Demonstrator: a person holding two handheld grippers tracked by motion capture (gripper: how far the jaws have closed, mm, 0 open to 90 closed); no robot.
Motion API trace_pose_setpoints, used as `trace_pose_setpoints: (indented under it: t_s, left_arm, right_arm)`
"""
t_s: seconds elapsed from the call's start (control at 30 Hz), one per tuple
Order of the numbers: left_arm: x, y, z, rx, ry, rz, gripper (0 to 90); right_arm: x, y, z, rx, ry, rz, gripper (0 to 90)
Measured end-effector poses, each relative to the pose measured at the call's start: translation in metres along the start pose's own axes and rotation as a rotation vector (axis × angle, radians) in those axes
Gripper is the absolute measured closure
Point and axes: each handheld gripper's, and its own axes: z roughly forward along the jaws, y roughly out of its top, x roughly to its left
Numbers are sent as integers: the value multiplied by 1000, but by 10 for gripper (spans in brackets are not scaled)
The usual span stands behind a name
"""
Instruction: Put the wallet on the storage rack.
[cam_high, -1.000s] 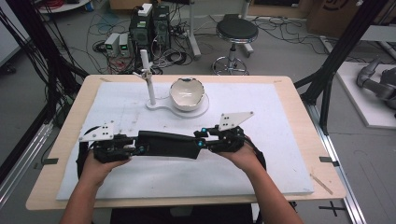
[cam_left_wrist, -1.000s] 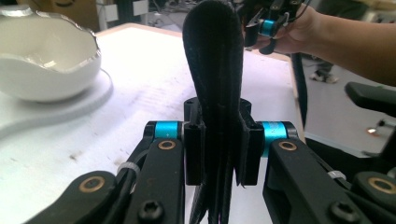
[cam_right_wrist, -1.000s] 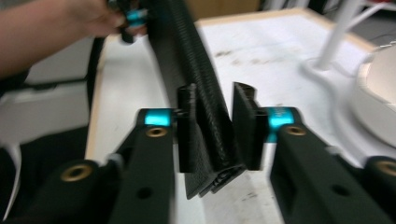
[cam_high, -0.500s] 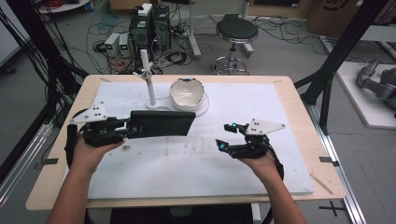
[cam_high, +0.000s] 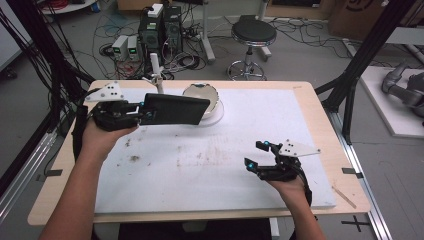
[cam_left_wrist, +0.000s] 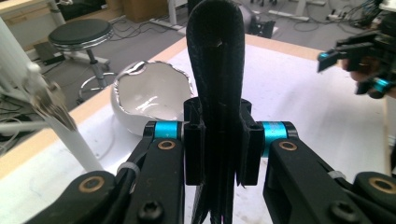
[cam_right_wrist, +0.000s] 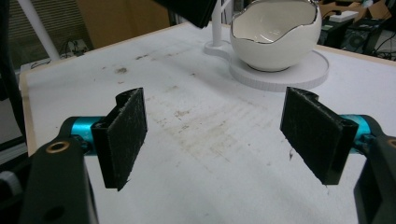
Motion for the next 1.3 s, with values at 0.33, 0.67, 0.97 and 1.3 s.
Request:
trace_pose_setpoints:
  t_s: [0.33,0.67,0.97,1.3]
  left_arm:
    - [23,35,33,74,81,20,764]
    - [37,34,82,191,139,-2,762]
    - [37,30,102,221,146,3,762]
    - [35,34,113,253,176,23,762]
  right_arm:
    - [-4,-3,2,4,0,2,228]
    - [-6,-5,4,16,6,8,228]
    - [-8,-6,3,14,9,8,229]
    - [-10,-6,5,17,10,13,229]
